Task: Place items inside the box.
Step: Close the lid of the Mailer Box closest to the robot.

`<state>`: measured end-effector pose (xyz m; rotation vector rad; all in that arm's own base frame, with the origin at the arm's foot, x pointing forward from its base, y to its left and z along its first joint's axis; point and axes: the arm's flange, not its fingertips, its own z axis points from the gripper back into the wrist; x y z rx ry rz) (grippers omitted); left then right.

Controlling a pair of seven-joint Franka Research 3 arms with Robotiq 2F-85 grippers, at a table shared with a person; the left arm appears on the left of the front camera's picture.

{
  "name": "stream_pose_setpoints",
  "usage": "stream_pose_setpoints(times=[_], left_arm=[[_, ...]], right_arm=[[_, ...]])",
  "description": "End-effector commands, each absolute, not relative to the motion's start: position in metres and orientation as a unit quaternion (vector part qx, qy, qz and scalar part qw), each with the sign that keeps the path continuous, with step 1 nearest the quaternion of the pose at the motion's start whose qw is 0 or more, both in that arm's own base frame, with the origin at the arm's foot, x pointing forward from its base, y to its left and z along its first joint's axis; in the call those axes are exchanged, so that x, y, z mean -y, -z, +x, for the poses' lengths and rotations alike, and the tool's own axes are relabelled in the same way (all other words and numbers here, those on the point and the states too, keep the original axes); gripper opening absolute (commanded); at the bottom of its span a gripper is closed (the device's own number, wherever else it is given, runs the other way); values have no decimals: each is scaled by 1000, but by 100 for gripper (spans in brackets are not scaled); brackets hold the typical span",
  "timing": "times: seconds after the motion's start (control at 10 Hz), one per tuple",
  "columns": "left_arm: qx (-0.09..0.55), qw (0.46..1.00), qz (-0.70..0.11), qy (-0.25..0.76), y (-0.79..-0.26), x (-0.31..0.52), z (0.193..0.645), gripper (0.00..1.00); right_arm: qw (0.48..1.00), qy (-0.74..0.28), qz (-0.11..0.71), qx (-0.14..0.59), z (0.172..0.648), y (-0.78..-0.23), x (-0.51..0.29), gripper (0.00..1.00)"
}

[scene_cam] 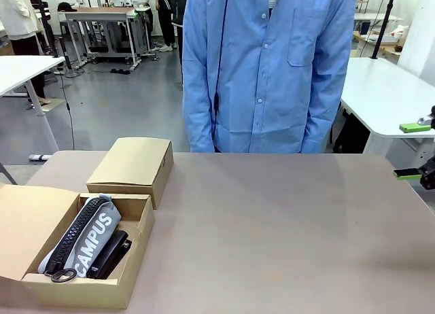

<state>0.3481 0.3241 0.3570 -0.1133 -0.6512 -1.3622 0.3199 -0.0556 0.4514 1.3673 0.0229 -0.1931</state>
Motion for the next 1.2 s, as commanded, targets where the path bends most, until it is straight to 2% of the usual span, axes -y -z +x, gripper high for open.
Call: stream_pose_setpoints(times=[0.0, 0.2, 0.5, 0.8, 1.1], left_arm=[[268, 713, -71, 644, -345, -302, 349, 100], [278, 688, -120, 659, -331, -282, 352, 100], [254, 658, -180, 686, -303, -251, 356, 100], [311, 619, -261, 673, -306, -228, 345, 100], [331, 579, -331, 668, -314, -217, 333, 100]], right_arm=[[765, 80, 639, -1, 323, -454, 55, 100], [765, 80, 639, -1, 323, -454, 55, 100], [765, 80, 639, -1, 323, -454, 55, 100], [765, 80, 639, -1, 323, -454, 55, 100], [765, 80, 639, -1, 323, -454, 55, 100]])
